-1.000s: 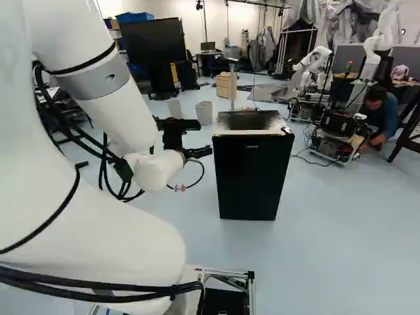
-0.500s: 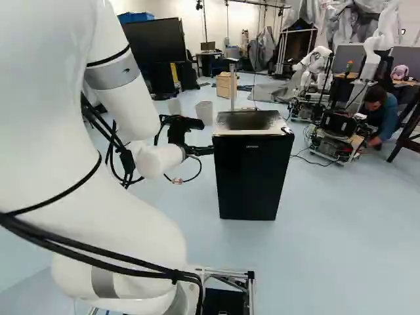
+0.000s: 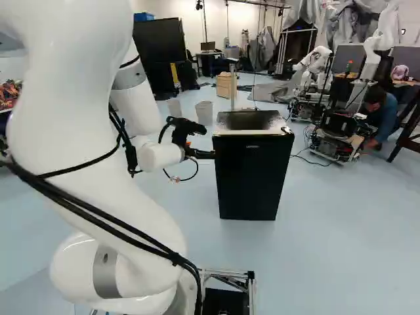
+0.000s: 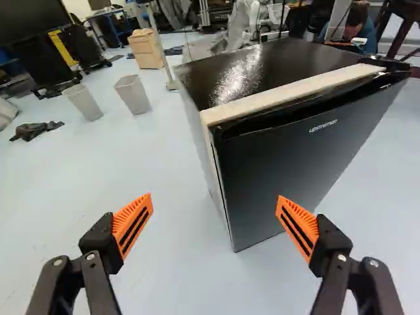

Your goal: Grab a drink from the fridge

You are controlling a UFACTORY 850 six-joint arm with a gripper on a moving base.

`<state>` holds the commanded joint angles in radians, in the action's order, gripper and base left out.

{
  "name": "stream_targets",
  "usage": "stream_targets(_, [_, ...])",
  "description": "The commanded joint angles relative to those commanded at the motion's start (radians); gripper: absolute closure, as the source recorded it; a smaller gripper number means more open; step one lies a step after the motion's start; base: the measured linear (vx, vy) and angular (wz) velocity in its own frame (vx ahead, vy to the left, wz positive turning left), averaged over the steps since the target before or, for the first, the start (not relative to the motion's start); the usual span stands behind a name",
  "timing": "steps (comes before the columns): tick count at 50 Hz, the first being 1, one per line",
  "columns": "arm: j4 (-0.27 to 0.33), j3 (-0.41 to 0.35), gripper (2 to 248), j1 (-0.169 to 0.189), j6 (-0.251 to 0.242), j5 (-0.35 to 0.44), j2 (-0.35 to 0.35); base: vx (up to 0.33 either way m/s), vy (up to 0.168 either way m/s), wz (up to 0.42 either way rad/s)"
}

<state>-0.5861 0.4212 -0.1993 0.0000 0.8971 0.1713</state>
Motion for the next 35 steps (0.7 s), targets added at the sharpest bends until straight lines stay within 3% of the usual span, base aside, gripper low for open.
stream_targets(13, [-0.136,0.056,3,-0.034,0.000,0.027,0.076,0.000,0.000,0.000])
stream_targets(35, [-0.362,0.110,3,-0.099,0.000,0.084,0.123,0.000,0.000,0.000])
